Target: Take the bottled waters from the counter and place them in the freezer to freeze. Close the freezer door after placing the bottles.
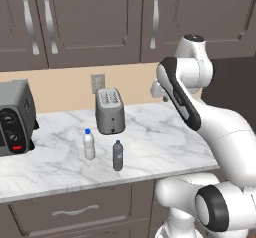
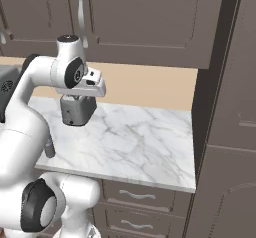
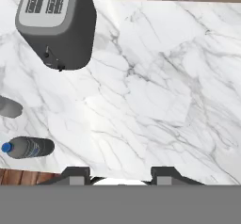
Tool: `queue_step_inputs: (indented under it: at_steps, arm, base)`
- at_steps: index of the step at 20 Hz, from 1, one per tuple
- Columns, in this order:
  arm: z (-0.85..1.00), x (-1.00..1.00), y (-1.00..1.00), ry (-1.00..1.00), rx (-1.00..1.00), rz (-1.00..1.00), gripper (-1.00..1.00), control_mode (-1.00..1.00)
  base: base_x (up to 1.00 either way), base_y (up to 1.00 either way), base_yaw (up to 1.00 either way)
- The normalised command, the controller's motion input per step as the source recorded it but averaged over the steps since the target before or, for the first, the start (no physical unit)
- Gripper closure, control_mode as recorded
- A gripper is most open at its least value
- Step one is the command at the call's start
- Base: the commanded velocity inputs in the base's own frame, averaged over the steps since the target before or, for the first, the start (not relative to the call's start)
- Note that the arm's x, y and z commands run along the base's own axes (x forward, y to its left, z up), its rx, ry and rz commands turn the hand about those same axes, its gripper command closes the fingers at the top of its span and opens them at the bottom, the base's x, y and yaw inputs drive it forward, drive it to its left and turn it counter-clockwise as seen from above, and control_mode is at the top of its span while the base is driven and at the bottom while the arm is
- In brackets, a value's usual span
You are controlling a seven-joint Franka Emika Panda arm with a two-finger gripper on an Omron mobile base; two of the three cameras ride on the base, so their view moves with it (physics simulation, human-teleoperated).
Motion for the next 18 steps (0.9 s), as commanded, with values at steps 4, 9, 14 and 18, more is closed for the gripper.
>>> queue_step_inputs:
  at_steps: [4, 9, 14, 18]
  arm:
    - [-0.03, -0.14, 0.0, -0.03, 0.0, 0.0, -1.0, -1.0]
    - [-0.31, -0.05, -0.03, 0.05, 0.07, 0.0, -1.0, -1.0]
    - [-0.22, -0.34, 0.01, 0.0, 0.11, 0.02, -1.0, -1.0]
    - [-0.22, -0.53, 0.29, 0.0, 0.12, 0.11, -1.0, -1.0]
  base:
    - [0.0, 0.0, 0.0]
    - [0.0, 0.0, 0.0]
    - [0.0, 0.0, 0.0]
    - [0.0, 0.0, 0.0]
